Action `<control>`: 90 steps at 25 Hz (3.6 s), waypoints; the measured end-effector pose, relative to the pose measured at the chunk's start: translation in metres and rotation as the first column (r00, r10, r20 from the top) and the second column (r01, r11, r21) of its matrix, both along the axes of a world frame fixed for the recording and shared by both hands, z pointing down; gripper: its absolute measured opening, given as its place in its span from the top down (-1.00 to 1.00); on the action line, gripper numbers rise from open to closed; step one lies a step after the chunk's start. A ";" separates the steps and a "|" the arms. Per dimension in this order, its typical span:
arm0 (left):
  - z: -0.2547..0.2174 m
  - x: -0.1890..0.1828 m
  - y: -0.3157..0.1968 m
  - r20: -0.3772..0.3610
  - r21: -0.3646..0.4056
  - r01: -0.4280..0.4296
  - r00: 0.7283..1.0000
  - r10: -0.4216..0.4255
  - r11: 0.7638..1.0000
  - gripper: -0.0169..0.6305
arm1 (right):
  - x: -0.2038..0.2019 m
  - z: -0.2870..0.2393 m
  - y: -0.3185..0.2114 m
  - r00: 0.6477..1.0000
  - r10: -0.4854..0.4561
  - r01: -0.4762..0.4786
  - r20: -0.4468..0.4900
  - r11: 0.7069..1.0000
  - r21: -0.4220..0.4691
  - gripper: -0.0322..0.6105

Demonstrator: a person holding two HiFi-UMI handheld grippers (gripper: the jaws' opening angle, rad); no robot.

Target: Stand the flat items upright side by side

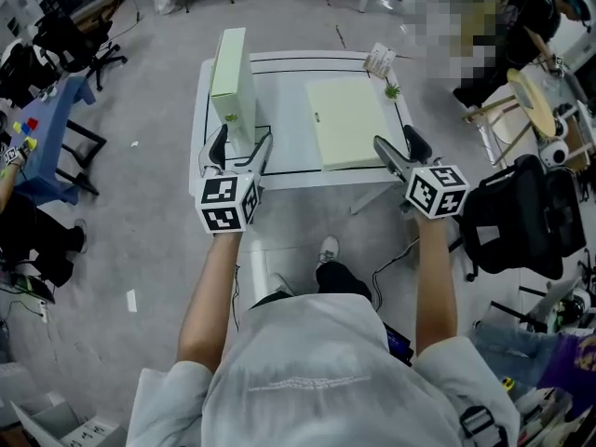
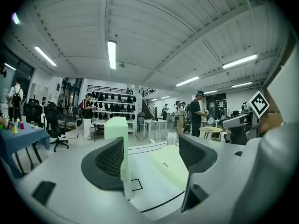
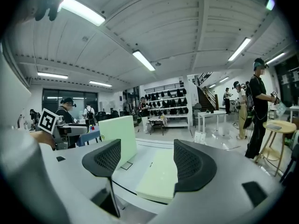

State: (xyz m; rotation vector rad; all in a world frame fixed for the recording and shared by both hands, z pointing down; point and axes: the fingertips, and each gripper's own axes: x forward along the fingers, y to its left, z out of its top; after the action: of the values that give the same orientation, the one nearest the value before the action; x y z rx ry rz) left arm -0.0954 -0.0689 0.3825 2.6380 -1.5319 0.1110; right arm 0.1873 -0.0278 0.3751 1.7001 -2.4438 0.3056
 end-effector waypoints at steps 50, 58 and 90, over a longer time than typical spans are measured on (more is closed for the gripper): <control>0.276 0.236 -0.175 -0.369 -0.750 -0.359 0.924 0.099 0.556 -0.27 | 0.123 0.277 -0.212 0.852 -0.277 0.499 0.445 0.687 -0.528 -0.32; 0.262 0.234 -0.171 -0.458 -0.716 -0.421 0.885 0.080 0.557 -0.27 | 0.121 0.278 -0.213 0.858 -0.257 0.483 0.444 0.697 -0.530 -0.35; 0.223 0.291 -0.133 -0.721 -0.554 -0.673 0.682 0.121 0.490 -0.18 | 0.115 0.268 -0.216 0.764 -0.255 0.589 0.593 0.651 -0.479 -0.48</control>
State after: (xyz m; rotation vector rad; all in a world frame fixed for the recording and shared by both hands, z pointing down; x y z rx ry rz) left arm 0.1954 -0.2017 0.6058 1.9056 -0.3774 -0.0222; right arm 0.3018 -0.2439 0.6432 0.7441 -2.4852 1.4549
